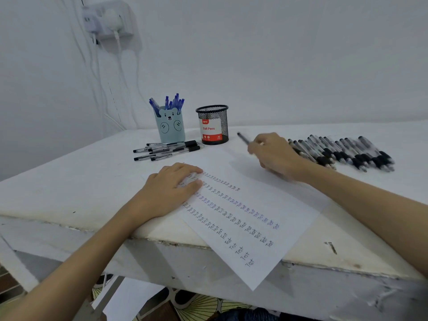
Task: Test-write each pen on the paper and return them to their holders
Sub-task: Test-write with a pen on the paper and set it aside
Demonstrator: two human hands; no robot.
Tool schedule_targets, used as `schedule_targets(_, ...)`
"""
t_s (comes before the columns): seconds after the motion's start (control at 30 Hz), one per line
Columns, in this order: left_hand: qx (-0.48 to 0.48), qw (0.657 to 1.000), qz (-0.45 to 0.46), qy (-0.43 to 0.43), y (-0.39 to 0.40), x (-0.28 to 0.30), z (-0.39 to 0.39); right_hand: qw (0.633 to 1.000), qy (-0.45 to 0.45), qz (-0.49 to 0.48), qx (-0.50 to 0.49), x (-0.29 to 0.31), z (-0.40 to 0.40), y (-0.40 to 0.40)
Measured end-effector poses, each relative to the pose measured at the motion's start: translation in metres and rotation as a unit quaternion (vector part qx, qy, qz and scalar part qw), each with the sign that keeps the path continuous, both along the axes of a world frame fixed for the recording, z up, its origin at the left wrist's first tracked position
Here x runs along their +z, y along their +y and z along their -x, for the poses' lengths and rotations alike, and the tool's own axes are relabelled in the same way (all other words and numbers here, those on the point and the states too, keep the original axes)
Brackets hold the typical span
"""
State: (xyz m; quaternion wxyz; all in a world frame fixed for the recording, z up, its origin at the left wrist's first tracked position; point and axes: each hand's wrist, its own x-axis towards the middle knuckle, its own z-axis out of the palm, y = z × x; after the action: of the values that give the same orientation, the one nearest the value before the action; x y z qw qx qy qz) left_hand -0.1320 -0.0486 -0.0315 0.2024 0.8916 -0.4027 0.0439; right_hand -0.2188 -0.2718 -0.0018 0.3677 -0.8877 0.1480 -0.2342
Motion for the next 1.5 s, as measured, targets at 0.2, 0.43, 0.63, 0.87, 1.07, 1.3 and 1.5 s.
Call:
schedule_targets(0.2, 0.043, 0.999, -0.03, -0.011, 0.001, 0.001, 0.001, 0.964, 0.063, 0.255, -0.051, -0.008, -0.004, -0.016)
schedule_targets(0.43, 0.103, 0.994, -0.029, -0.003, 0.003, 0.002, -0.001, 0.931, 0.063, 0.335, -0.129, -0.008, -0.002, -0.043)
schedule_targets(0.63, 0.15, 0.989, 0.008, 0.018, 0.009, 0.003, -0.002, 0.924, 0.074, 0.354, -0.124, -0.007, 0.002, -0.044)
schedule_targets(0.87, 0.081, 0.992, 0.064, 0.067, 0.046, 0.009, -0.015, 0.884, 0.056, 0.444, -0.134, 0.014, 0.0, -0.021)
schedule_targets(1.07, 0.044, 0.991, 0.106, 0.063, 0.067, 0.011, -0.047, 0.874, 0.066, 0.48, -0.022, 0.05, -0.038, 0.035)
schedule_targets(1.3, 0.026, 0.994, 0.105, 0.03, 0.068, -0.002, -0.059, 0.841, 0.104, 0.506, 0.161, 0.018, -0.122, 0.093)
schedule_targets(1.5, 0.034, 0.995, 0.087, 0.024, 0.068, -0.003, -0.062, 0.86, 0.048, 0.483, 0.16, 0.001, -0.151, 0.102)
